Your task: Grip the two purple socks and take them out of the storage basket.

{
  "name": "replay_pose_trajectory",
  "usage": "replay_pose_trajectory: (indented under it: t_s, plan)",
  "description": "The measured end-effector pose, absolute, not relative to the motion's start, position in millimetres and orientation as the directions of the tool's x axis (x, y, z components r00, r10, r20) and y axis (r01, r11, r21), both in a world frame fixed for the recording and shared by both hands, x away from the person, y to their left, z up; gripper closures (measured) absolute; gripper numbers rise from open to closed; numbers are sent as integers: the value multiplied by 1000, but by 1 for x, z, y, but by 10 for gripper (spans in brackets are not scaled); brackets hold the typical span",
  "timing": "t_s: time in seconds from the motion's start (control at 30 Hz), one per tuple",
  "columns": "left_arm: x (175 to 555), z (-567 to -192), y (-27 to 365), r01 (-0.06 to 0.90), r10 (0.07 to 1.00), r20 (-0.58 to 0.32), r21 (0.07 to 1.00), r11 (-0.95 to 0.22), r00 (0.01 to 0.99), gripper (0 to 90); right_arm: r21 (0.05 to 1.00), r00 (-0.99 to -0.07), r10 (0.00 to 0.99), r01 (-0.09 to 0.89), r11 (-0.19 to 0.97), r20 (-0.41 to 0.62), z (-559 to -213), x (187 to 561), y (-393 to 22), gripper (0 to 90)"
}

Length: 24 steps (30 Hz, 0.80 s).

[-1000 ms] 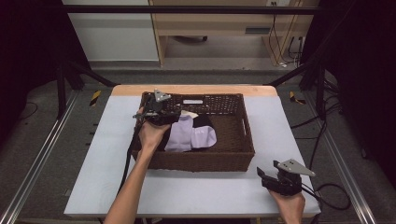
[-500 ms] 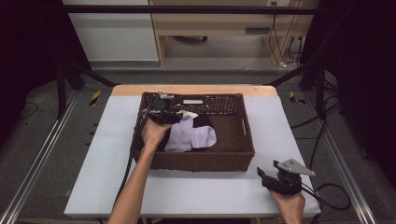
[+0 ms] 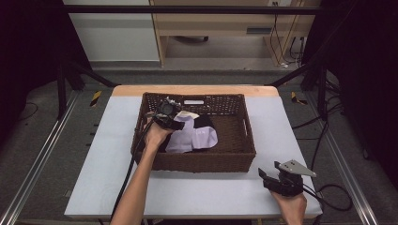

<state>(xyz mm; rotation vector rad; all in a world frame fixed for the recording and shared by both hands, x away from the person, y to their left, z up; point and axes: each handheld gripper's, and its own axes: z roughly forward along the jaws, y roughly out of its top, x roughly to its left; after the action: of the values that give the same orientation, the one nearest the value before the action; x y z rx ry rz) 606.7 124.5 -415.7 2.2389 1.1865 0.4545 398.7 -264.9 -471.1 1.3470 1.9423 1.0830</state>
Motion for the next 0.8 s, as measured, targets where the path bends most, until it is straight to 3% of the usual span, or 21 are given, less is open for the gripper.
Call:
replay_pose_trajectory:
  t_s: [0.43, 0.8]
  plan:
    - [611, -424, 124, 737, 839, -45, 505, -449, 542, 504, 844, -362, 932, 507, 174, 25, -470, 398, -265, 318]
    - [611, -426, 124, 766, 850, -30, 450, -459, 527, 646, 845, -364, 931, 505, 178, 22, -471, 398, -265, 327]
